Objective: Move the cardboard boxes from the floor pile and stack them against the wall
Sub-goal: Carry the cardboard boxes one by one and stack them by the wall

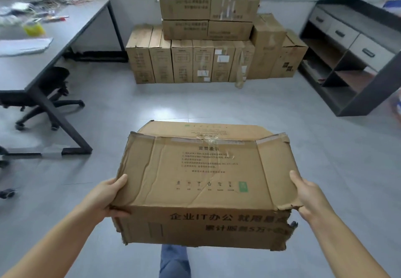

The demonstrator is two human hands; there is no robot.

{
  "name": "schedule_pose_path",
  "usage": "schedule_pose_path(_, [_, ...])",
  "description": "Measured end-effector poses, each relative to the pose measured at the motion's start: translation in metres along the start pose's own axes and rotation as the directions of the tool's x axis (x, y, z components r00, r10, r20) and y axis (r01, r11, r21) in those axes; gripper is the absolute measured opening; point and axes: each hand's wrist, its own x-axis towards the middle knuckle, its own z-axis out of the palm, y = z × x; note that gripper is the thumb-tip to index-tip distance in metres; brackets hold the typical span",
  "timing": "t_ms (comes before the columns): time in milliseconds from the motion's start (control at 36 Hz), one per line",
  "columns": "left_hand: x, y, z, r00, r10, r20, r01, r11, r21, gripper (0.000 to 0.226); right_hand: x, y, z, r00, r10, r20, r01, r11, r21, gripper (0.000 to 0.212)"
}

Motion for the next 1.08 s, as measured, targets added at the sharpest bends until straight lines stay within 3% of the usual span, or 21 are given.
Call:
schedule_pose_path(333, [0.146, 0.192, -0.044, 1.000, 0.010, 0.006, -0.010, 0.999, 0.037, 0.037, 0.114, -0.099, 0.173, 1.000, -0.004, -0.006, 0.004, 1.000, 0.020, 0.027])
schedule_pose_path(500, [0.200, 0.268, -0.051, 0.999, 0.046, 0.017, -0.046, 0.999, 0.014, 0.034, 0.164, -0.149, 0.232, 1.000, -0.014, -0.010, 0.014, 1.000, 0.026, 0.040])
schedule_pose_path(1083, [0.419, 0.560, 0.016, 0.984, 0.154, -0.086, -0.163, 0.980, -0.112, 0.023, 0.468, -0.387, 0.436, 0.973, -0.146, 0.177, 0.143, 0.989, 0.028, 0.034])
